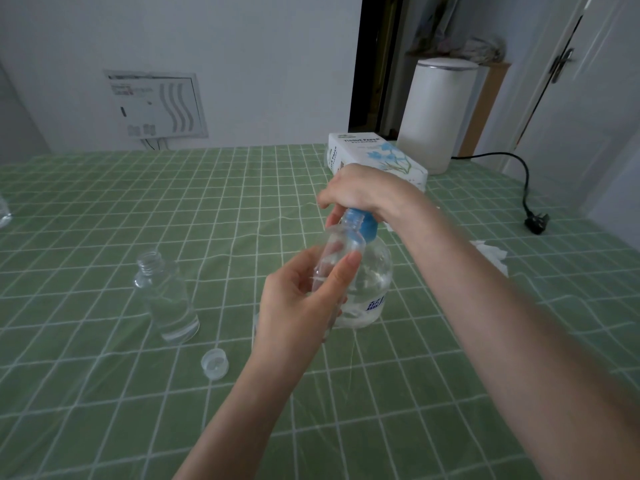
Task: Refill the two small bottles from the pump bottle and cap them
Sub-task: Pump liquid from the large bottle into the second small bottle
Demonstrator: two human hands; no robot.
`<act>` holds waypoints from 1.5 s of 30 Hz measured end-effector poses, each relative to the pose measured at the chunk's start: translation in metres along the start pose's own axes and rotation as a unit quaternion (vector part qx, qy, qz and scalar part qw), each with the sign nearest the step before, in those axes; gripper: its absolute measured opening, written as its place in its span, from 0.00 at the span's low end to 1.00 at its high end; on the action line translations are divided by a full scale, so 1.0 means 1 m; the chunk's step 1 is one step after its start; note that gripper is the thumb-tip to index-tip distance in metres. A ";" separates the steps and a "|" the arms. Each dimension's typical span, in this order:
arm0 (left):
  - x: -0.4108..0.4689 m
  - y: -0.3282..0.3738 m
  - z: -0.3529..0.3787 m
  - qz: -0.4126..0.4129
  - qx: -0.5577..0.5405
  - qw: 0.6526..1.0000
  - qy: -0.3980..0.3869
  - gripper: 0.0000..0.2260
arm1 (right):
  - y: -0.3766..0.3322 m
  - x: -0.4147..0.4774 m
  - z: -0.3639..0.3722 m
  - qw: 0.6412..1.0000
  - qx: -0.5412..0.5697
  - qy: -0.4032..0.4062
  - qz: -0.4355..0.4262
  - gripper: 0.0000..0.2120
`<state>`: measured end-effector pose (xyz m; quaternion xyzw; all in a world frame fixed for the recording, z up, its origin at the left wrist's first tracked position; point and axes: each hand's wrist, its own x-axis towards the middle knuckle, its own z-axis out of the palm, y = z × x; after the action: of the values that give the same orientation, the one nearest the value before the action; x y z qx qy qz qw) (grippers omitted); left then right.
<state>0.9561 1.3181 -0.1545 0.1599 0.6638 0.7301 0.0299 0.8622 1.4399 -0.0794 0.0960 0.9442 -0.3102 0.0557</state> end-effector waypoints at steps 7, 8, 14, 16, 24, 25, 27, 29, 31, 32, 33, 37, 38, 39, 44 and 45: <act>0.000 -0.003 0.000 -0.003 0.003 1.000 0.000 0.16 | 0.002 0.000 0.002 1.000 0.004 0.002 -0.001 0.17; 0.001 -0.003 0.000 -0.002 0.001 1.000 -0.002 0.16 | 0.002 -0.001 0.000 1.000 0.005 0.003 -0.002 0.17; 0.001 0.001 0.001 0.004 -0.016 1.000 -0.009 0.16 | -0.003 -0.005 -0.010 1.000 -0.015 0.016 -0.004 0.17; 0.002 0.001 0.001 0.005 -0.014 1.000 -0.009 0.15 | -0.004 -0.005 -0.009 1.000 -0.016 0.010 -0.002 0.15; 0.000 -0.001 0.000 0.002 -0.001 1.000 -0.001 0.14 | 0.002 -0.003 0.000 1.000 0.013 -0.005 0.005 0.12; -0.001 -0.001 0.001 0.002 0.001 1.000 0.000 0.13 | 0.003 -0.003 0.001 1.000 0.016 -0.006 0.005 0.13; -0.001 -0.001 0.001 -0.001 0.004 1.000 0.004 0.12 | 0.003 -0.004 0.002 1.000 0.019 -0.007 0.005 0.15; 0.000 -0.001 0.001 -0.001 0.004 1.000 0.002 0.11 | 0.002 -0.004 0.002 1.000 0.019 -0.004 0.005 0.18; 0.000 0.000 0.001 0.000 -0.006 1.000 0.001 0.11 | 0.000 -0.005 -0.001 1.000 0.007 0.000 0.001 0.18; 0.000 0.001 0.001 0.002 -0.010 1.000 0.001 0.11 | -0.001 -0.005 -0.004 1.000 -0.001 0.002 -0.003 0.17; 0.000 0.002 0.001 0.004 -0.011 1.000 0.001 0.11 | -0.002 -0.005 -0.005 1.000 -0.009 0.005 -0.008 0.17; 0.002 0.001 0.001 0.009 -0.012 1.000 0.006 0.10 | -0.004 -0.005 -0.008 1.000 -0.019 0.011 -0.011 0.16; 0.002 0.001 0.001 0.010 -0.010 1.000 0.006 0.09 | -0.004 -0.004 -0.007 1.000 -0.019 0.009 -0.011 0.16; 0.002 0.002 0.001 0.010 -0.008 1.000 0.006 0.09 | -0.004 -0.003 -0.007 1.000 -0.018 0.006 -0.011 0.16; 0.000 0.002 0.001 0.003 -0.003 1.000 0.004 0.11 | 0.001 0.000 -0.002 1.000 0.008 0.003 -0.022 0.16; -0.001 0.002 0.001 0.004 0.002 1.000 0.003 0.12 | 0.003 0.000 0.000 1.000 0.010 0.001 -0.021 0.16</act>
<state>0.9572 1.3190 -0.1529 0.1605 0.6646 0.7293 0.0249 0.8629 1.4422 -0.0809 0.0773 0.9428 -0.3208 0.0474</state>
